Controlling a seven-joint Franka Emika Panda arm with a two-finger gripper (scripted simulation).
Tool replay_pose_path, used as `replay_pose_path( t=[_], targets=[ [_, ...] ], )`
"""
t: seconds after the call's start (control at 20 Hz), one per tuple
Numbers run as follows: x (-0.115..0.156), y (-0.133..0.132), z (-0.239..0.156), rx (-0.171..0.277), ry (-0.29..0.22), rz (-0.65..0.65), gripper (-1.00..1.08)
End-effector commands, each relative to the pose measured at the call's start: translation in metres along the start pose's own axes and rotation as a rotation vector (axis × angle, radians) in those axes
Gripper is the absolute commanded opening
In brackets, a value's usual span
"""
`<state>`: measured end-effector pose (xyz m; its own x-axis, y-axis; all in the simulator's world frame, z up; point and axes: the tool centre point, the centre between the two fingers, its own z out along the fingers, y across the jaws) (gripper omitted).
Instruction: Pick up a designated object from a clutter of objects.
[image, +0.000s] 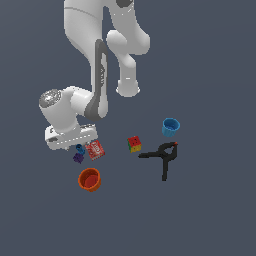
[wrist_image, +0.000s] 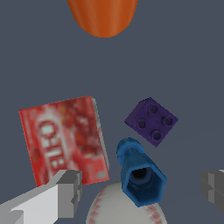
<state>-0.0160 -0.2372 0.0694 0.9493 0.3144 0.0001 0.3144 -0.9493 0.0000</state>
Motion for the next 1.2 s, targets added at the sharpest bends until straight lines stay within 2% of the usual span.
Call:
replay_pose_path(
  t=[0.0, 0.35, 0.4, 1.15],
  targets=[
    [-0.001, 0.000, 0.013, 0.000, 0.000, -0.001, 1.00],
    [0.000, 0.000, 0.027, 0.000, 0.000, -0.001, 1.00],
    [0.000, 0.000, 0.027, 0.000, 0.000, -0.001, -1.00],
    [0.002, -0.005, 0.021, 0.000, 0.000, -0.001, -1.00]
  ],
)
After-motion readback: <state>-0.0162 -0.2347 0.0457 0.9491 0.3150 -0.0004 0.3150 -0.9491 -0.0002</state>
